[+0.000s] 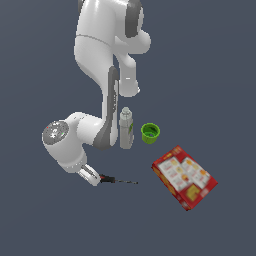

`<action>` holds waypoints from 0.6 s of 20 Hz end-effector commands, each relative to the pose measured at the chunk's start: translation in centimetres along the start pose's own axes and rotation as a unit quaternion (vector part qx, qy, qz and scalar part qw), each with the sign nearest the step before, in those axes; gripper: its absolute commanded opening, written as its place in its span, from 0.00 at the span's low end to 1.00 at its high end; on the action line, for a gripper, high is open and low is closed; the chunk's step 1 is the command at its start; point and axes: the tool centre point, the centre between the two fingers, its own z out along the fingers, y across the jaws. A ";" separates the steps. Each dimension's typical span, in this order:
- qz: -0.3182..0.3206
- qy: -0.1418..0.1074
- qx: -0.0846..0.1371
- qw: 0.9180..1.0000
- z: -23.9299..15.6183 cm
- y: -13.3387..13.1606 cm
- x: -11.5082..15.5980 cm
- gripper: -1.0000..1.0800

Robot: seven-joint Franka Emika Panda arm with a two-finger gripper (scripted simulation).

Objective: Pick up a designated object from a clutter of objects.

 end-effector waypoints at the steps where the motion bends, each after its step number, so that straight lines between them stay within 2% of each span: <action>1: 0.000 0.000 0.000 1.000 -0.5 0.0 0.0 0.00; 7: 0.000 -0.002 0.000 1.000 -3.2 0.1 -0.3 0.00; 12: 0.000 -0.004 -0.001 1.000 -7.3 0.2 -0.8 0.00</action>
